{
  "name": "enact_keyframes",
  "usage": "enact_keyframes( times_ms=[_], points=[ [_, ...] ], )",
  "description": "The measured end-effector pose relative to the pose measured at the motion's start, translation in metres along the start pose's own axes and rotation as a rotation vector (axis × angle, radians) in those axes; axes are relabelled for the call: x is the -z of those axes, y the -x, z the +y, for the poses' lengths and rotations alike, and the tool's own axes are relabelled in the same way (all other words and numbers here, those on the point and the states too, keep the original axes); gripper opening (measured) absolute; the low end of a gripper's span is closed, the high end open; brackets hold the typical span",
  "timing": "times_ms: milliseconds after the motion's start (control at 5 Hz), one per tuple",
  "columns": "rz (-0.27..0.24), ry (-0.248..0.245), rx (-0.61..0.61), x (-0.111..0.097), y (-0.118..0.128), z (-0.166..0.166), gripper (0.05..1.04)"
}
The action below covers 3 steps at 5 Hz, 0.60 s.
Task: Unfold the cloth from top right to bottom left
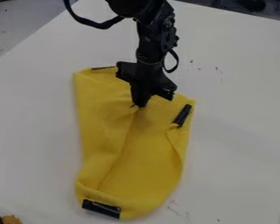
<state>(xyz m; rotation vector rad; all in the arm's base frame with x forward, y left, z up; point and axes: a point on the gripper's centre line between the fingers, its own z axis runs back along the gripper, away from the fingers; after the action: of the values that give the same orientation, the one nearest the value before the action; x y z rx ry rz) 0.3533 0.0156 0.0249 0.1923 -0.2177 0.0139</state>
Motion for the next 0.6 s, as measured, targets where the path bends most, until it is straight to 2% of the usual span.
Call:
enact_keyframes(
  times_ms=[200, 400, 600],
  points=[
    [-0.044, -0.064, -0.054, -0.029, 0.008, 0.017, 0.061],
    [-0.088, -0.138, -0.13, -0.049, 0.026, 0.057, 0.061],
    [-0.083, -0.187, -0.232, -0.05, 0.061, 0.105, 0.059]
  ],
)
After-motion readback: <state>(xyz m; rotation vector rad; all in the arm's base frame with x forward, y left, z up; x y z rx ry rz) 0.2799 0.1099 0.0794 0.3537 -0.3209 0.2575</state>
